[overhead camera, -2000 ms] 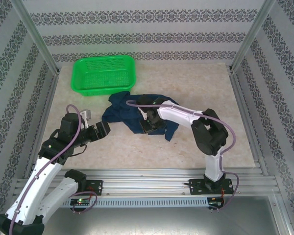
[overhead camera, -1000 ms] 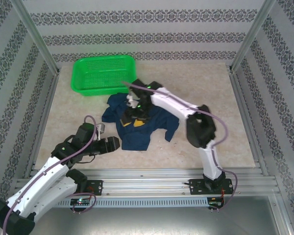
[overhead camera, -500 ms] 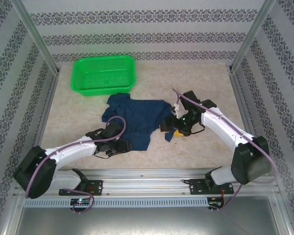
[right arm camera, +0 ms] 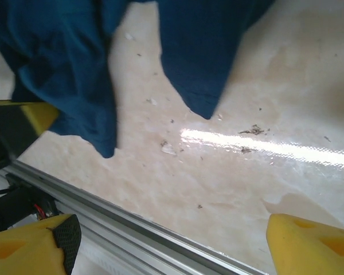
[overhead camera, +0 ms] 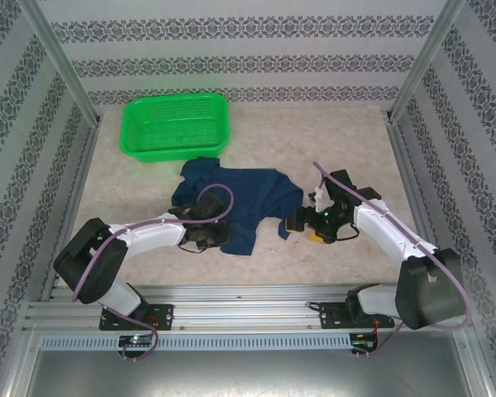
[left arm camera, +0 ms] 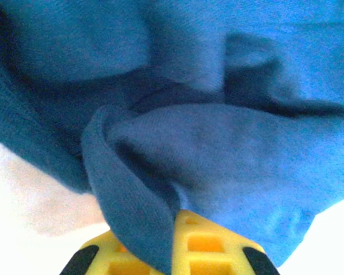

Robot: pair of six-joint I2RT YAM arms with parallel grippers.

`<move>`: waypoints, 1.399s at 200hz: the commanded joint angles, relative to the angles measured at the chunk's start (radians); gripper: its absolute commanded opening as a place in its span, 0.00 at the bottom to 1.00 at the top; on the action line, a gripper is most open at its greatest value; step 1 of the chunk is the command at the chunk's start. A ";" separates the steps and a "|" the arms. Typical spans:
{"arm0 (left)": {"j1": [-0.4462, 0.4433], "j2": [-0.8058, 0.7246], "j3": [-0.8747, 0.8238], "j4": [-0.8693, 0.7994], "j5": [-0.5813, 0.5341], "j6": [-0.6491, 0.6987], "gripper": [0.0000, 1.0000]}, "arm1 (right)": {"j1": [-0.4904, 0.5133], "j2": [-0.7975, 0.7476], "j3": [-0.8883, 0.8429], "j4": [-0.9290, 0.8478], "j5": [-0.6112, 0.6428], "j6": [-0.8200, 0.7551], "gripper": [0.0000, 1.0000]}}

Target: Fold and stack the t-shirts

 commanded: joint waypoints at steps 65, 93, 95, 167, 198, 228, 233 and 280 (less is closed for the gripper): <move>0.086 -0.459 0.277 -0.441 -0.085 0.022 0.00 | 0.103 0.447 0.147 0.345 0.059 0.132 0.59; 0.195 -0.530 0.372 -0.534 -0.111 0.059 0.00 | 0.074 0.453 0.265 0.209 0.168 0.120 0.06; 0.206 -0.535 0.376 -0.538 -0.110 0.062 0.00 | 0.072 0.437 0.269 0.203 0.173 0.116 0.05; 0.392 -0.443 0.611 -0.525 -0.072 0.210 0.00 | -0.137 0.164 0.689 -0.330 0.449 -0.306 0.03; 0.464 -0.342 0.733 -0.450 -0.022 0.250 0.00 | -0.201 0.199 0.883 -0.272 0.484 -0.352 0.03; 0.486 -0.154 1.036 -0.409 0.036 0.317 0.00 | -0.210 0.290 1.144 -0.226 0.511 -0.398 0.05; 0.486 -0.124 1.091 -0.408 0.042 0.323 0.00 | -0.211 0.305 1.181 -0.230 0.509 -0.402 0.05; 0.492 -0.157 1.129 -0.406 0.053 0.369 0.00 | -0.188 0.137 0.954 -0.145 0.503 -0.396 0.07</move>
